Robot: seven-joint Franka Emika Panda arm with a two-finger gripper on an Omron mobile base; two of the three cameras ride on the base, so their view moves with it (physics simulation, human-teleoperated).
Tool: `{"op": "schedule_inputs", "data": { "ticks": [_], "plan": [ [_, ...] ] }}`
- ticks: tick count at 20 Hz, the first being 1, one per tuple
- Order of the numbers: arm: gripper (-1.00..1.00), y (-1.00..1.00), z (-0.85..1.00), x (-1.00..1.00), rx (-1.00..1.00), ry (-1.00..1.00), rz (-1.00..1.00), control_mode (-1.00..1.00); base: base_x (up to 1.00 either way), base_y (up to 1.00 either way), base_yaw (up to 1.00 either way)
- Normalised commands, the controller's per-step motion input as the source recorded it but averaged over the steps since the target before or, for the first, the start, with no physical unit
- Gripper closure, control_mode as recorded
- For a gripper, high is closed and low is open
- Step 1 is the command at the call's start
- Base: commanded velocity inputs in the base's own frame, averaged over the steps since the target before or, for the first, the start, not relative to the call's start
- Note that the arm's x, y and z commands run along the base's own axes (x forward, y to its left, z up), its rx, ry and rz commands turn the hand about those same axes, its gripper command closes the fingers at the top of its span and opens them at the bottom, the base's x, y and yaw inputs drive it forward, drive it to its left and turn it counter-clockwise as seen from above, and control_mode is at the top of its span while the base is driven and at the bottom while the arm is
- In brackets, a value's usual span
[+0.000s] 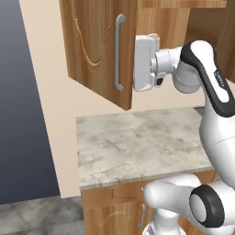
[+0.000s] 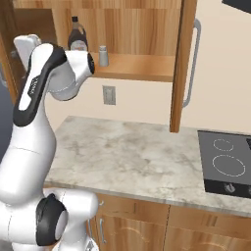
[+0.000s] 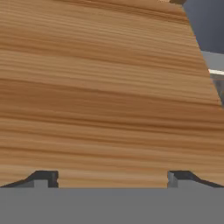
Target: Move the syrup bottle and shaker from the cabinet to the dining counter.
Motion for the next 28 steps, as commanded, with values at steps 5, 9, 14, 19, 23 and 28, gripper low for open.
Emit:
{"op": "schedule_inputs", "data": {
  "ticks": [5, 9, 14, 19, 23, 28],
  "plan": [
    [-1.0, 1.0, 0.0, -0.36, -0.17, -0.08, 0.01, -1.0, 0.0, 0.0, 0.0],
    [-1.0, 1.0, 0.0, -0.03, -0.18, -0.07, 0.0, -1.0, 0.0, 0.0, 0.0],
    [-1.0, 0.45, 0.16, 0.0, -0.18, -0.13, -0.07, -1.0, 0.0, 0.0, 0.0],
    [-1.0, -0.76, 0.17, 0.05, -0.28, -0.18, -0.25, -1.0, 0.0, 0.0, 0.0],
    [-1.0, -0.83, 0.04, 0.16, -0.26, -0.17, -0.25, -1.0, 0.0, 0.0, 0.0],
    [-1.0, -0.82, 0.01, 0.23, -0.25, -0.12, -0.24, -1.0, 0.0, 0.0, 0.0]
  ]
}}
